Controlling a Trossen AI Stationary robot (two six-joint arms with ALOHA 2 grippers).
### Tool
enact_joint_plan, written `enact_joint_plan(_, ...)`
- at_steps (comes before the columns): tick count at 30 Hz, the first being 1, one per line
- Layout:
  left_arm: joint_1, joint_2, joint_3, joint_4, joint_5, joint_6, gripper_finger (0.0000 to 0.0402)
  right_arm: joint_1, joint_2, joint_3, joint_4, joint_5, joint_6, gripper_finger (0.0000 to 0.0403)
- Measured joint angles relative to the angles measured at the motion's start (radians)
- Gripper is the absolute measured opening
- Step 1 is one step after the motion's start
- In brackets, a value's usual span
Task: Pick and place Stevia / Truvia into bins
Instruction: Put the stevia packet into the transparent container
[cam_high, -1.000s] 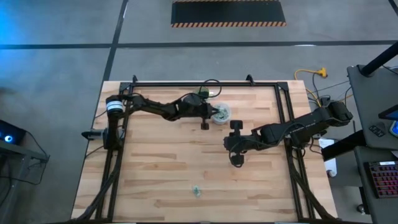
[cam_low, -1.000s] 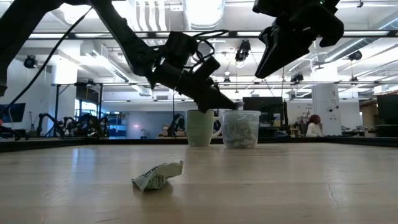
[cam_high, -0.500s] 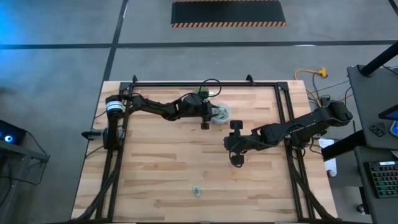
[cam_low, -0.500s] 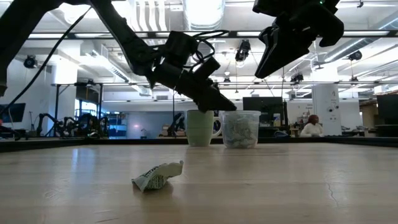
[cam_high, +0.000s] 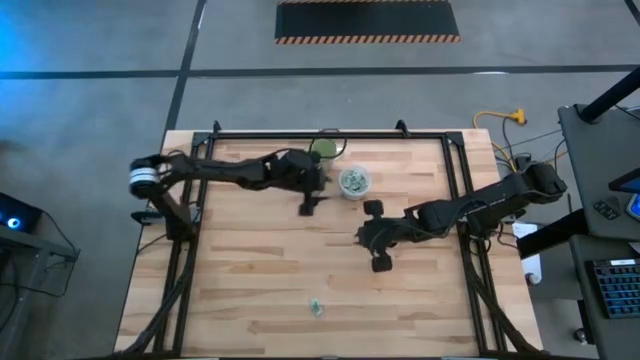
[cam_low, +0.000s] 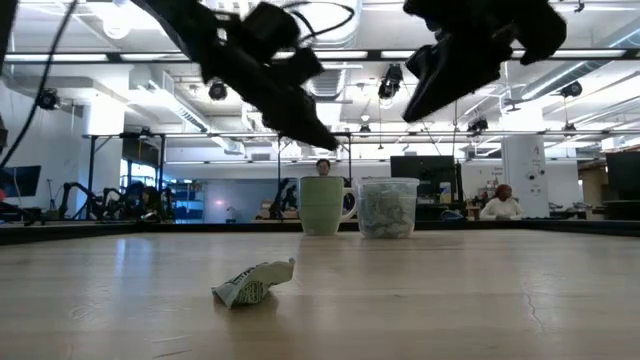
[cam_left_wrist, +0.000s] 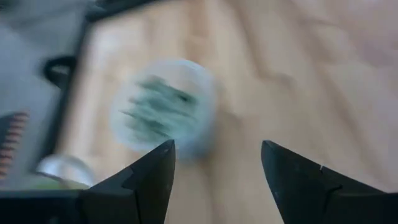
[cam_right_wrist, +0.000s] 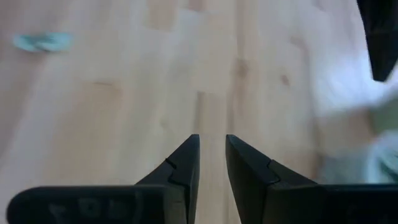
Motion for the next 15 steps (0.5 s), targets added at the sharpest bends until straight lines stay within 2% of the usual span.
enact_joint_plan(3,-0.039,-0.094,-0.057,-0.124,0.059,-0.001,0.0221,0.000,0.018,-0.012,0.102,-0.101,-0.061,0.0068)
enact_joint_plan(7,-0.116,-0.223,-0.190,-0.150,0.077,-0.002,0.0221,0.000,0.067,-0.014,0.235,-0.210,-0.131,0.0068)
enact_joint_plan(15,-0.234,-0.462,-0.467,0.001,0.069,-0.059,0.0221,0.000,0.227,-0.010,0.535,-0.448,-0.266,0.0068)
